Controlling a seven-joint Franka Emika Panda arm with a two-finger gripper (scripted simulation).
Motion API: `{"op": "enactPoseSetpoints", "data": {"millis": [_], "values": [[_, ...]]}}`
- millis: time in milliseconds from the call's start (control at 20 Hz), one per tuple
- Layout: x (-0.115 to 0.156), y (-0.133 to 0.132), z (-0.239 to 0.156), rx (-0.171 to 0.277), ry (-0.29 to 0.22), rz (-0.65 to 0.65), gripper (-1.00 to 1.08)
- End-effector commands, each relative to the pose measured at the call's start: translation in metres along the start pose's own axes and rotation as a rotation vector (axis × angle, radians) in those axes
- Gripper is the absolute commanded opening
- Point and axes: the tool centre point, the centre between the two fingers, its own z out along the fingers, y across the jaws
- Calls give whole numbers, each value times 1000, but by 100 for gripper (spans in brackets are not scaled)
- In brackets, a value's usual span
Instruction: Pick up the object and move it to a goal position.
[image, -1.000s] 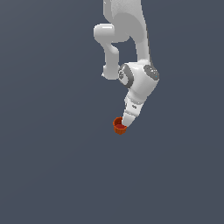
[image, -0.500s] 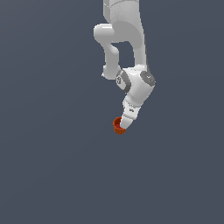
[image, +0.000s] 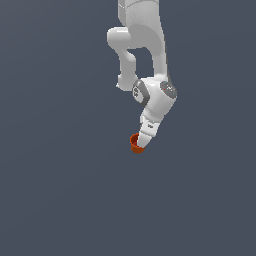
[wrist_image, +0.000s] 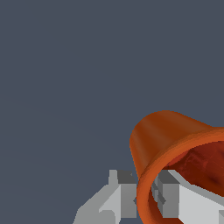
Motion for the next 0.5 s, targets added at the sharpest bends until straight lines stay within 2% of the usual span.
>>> {"op": "enactPoseSetpoints", "data": {"millis": [0,450], "values": [[1,0,-1,-1,1,-1,-100],[0,10,-27,0,2,-2,-100]]}}
